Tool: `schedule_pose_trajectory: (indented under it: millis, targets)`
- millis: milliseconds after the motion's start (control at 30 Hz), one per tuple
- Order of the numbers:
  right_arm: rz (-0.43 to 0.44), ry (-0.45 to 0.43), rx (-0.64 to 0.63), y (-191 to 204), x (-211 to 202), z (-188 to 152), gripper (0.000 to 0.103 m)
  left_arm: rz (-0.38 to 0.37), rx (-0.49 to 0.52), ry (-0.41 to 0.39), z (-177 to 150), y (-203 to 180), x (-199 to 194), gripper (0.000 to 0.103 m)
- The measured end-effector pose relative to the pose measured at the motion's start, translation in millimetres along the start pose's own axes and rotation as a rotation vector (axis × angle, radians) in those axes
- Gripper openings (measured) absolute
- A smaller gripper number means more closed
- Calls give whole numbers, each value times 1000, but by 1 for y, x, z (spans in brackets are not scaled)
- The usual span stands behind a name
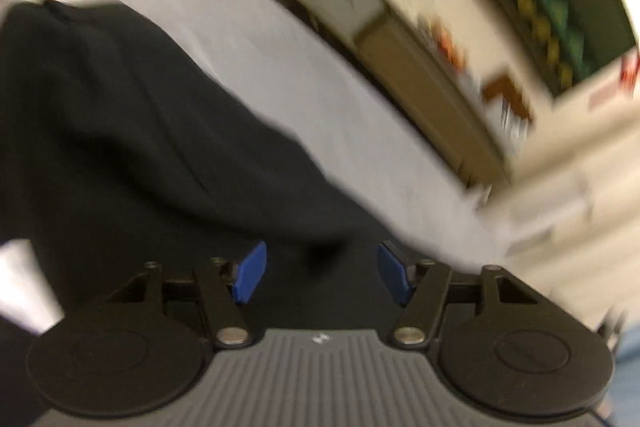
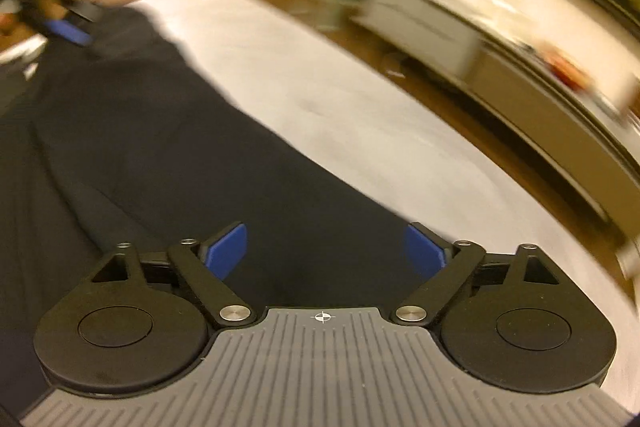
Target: Fold clothes
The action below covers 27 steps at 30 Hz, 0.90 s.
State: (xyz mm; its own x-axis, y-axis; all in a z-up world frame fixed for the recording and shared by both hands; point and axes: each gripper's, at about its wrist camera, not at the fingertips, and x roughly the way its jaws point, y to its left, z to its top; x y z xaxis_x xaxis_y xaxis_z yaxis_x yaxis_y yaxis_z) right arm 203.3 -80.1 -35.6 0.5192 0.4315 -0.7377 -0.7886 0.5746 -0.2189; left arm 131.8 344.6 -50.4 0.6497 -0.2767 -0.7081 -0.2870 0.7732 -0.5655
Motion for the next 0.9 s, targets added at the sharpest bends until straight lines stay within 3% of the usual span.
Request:
schedule_pose_trajectory:
  millis: [67, 133, 200, 233, 367, 467, 500, 567, 600, 633, 767, 833, 867, 900]
  targets:
    - [56, 27, -83, 7, 30, 19, 91, 79, 111, -4, -5, -15, 21, 51]
    - [99, 48, -113, 9, 44, 29, 91, 99, 207, 20, -11, -27, 37, 39]
    - [143, 70, -144, 11, 58, 40, 90, 86, 300, 48, -19, -38, 47, 5]
    - [165, 80, -159, 11, 64, 45, 89, 64, 357, 44, -24, -45, 44, 2]
    - [251, 123, -220, 15, 92, 66, 89, -26, 581, 21, -44, -71, 30, 1]
    - [305, 143, -258, 15, 101, 73, 83, -97, 688, -11, -53, -82, 13, 1]
    - [319, 147, -267, 15, 101, 74, 75, -111, 714, -28, -57, -85, 8, 1]
    - [351, 168, -274, 15, 95, 74, 42, -135, 757, -47, -57, -88, 1, 1]
    - [354, 180, -279, 16, 90, 72, 20, -139, 772, -50, -58, -88, -1, 1]
    - [349, 185, -289, 17, 84, 69, 10, -142, 787, -53, -60, -88, -2, 1]
    - [320, 184, -304, 22, 58, 56, 3, -135, 835, -67, -69, -90, -2, 2]
    - [289, 145, -308, 27, 35, 45, 1, -126, 811, -67, -66, -92, -1, 3]
    - [266, 120, -311, 31, 22, 39, 1, -126, 785, -70, -63, -90, -3, 7]
    - [233, 92, -318, 36, 12, 33, 1, -135, 748, -74, -61, -89, -6, 17]
